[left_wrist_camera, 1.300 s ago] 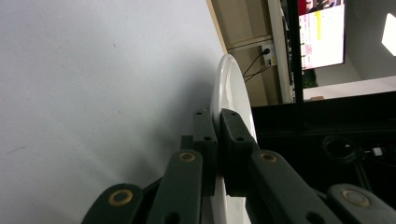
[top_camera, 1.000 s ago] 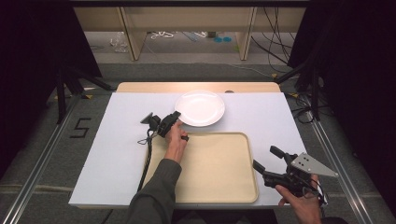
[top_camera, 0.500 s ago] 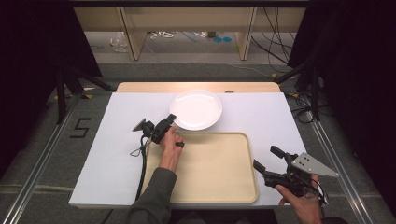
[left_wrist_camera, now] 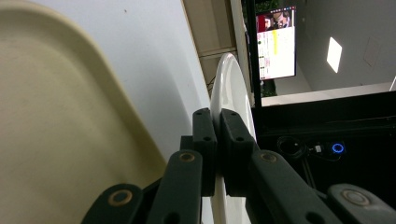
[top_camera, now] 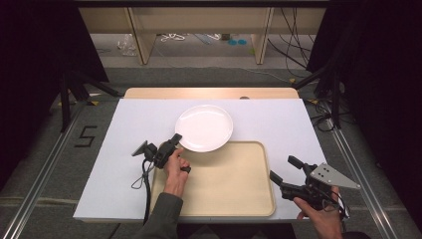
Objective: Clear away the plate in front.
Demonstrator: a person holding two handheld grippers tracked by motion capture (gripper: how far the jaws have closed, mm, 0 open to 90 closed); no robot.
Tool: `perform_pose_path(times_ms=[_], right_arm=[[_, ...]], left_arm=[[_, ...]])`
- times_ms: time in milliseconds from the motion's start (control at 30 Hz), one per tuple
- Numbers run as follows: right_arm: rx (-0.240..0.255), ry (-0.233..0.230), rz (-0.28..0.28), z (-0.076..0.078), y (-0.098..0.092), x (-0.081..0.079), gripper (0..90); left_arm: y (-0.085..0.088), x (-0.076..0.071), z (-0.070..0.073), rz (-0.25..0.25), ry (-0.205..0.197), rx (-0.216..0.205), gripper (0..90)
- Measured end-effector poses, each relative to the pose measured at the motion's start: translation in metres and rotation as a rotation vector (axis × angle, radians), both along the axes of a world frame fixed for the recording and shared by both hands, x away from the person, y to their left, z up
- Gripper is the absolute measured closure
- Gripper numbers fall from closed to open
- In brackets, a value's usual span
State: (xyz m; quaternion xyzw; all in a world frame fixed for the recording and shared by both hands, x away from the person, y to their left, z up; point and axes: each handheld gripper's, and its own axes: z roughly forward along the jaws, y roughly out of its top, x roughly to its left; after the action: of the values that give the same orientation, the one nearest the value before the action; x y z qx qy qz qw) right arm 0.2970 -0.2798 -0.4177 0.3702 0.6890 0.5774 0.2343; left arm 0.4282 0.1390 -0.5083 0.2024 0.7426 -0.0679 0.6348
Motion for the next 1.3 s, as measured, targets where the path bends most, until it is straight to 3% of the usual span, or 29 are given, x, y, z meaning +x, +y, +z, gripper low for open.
perform_pose_path(times_ms=[233, 500, 633, 767, 833, 967, 1133, 1300], right_arm=[[-0.009, -0.002, -0.001, 0.0, 0.0, 0.0, 18.1], [-0.006, -0.005, 0.004, -0.001, 0.0, 0.001, 18.1], [-0.01, -0.002, 0.004, -0.001, 0.0, 0.001, 18.0], [-0.02, 0.018, 0.001, 0.0, 0.001, -0.001, 18.1], [-0.02, 0.011, 0.005, -0.001, 0.001, 0.0, 18.0], [-0.02, 0.011, 0.006, 0.0, 0.001, 0.0, 18.0], [-0.021, 0.011, 0.002, 0.0, 0.001, -0.001, 18.0], [-0.023, 0.007, 0.001, 0.0, 0.0, 0.0, 18.0]], left_arm=[[0.002, -0.023, 0.001, -0.011, 0.003, -0.018, 85.8], [0.007, -0.055, -0.002, -0.014, -0.003, -0.085, 85.9], [0.009, -0.068, -0.005, 0.01, -0.011, -0.091, 85.8], [0.012, -0.082, -0.01, 0.001, 0.013, -0.111, 85.9], [0.011, -0.084, -0.01, 0.011, 0.001, -0.085, 85.9], [0.01, -0.093, -0.008, 0.006, 0.002, -0.096, 85.8], [0.009, -0.102, -0.005, -0.004, -0.004, -0.068, 85.8], [0.009, -0.112, -0.007, -0.012, 0.005, -0.072, 85.7]])
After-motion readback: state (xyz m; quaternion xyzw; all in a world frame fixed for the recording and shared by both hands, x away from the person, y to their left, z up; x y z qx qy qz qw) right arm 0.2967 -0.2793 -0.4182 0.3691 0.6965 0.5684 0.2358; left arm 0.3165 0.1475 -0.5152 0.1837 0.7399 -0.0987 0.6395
